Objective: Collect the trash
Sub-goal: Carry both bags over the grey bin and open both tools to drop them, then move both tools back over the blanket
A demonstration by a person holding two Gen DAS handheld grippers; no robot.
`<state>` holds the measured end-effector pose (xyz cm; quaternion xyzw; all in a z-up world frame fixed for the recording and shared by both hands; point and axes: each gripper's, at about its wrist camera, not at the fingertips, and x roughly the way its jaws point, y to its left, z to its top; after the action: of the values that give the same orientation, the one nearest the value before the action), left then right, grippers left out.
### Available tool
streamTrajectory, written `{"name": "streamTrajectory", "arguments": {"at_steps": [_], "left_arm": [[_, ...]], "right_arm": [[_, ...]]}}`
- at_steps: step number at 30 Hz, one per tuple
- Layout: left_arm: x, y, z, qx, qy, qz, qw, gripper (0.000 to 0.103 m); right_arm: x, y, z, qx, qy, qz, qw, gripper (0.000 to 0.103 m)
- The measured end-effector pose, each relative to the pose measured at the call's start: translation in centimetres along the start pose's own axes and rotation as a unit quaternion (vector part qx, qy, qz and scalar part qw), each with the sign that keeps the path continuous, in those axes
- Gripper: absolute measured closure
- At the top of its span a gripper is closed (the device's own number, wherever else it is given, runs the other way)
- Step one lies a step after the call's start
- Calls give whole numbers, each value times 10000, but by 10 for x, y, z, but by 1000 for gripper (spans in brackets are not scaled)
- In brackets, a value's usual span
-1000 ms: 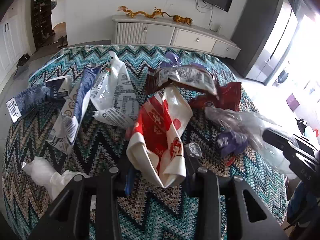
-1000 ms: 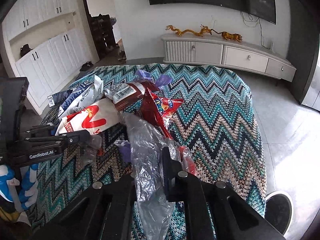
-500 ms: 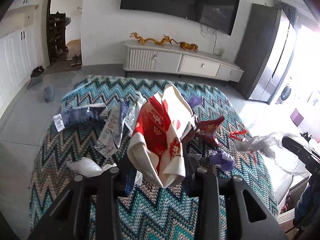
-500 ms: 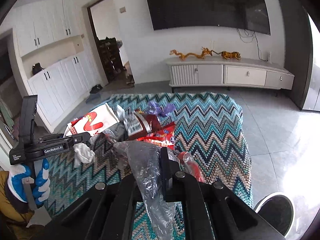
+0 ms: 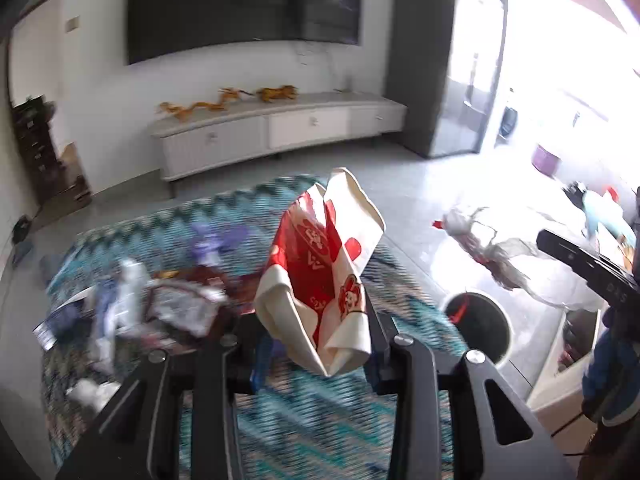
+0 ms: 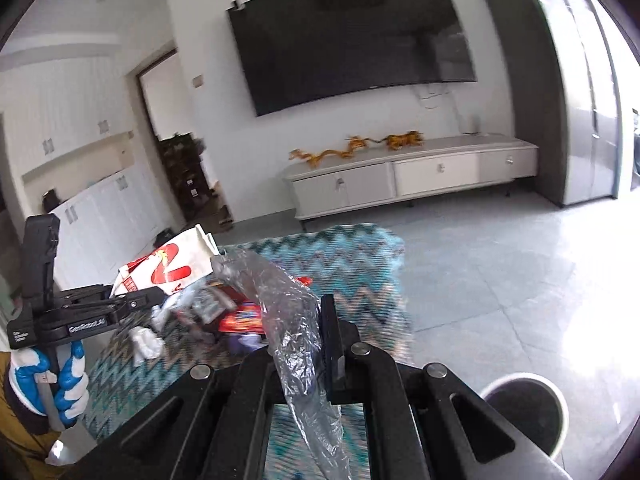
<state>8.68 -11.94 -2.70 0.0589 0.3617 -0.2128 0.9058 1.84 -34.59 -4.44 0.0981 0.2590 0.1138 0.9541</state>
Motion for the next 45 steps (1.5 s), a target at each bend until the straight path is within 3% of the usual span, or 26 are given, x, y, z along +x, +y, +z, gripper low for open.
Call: {"name": "streamTrajectory", "arguments": {"at_steps": [6, 13, 22, 24, 25, 27, 29, 33, 39, 45], "left_arm": [[72, -101, 15, 593, 594, -610, 9946, 68], [149, -205, -1, 1156, 1271, -948, 9806, 68], [231, -265, -21, 1249, 2005, -1194, 9643, 66], [243, -268, -23, 1183, 2109, -1298, 9616, 60], [248, -269, -24, 1117, 2165, -1346, 9605, 52], [252, -267, -24, 1040, 2213, -1434, 9590, 46], [252, -266, -21, 975, 2222, -1552, 9576, 46], [239, -251, -15, 819, 2132, -1741, 9579, 46], [186, -227, 2, 772, 1270, -1610, 9757, 46], [112, -189, 21, 856, 555, -1473, 9838, 46]], "right_arm": [[-13, -113, -26, 901, 128, -721, 9932, 99], [-2, -212, -69, 1917, 507, -1049, 9745, 99], [20, -285, -121, 2708, 982, -1405, 9473, 96], [25, -294, -132, 2776, 1102, -1540, 9419, 95], [26, -299, -139, 2831, 1160, -1619, 9382, 91], [23, -307, -146, 2894, 1183, -1747, 9337, 62], [17, -309, -147, 2965, 1126, -1868, 9298, 54], [8, -307, -141, 2984, 1059, -1974, 9278, 54], [-10, -279, -114, 2771, 739, -2128, 9340, 49], [-38, -225, -64, 2345, 132, -2078, 9496, 49]]}}
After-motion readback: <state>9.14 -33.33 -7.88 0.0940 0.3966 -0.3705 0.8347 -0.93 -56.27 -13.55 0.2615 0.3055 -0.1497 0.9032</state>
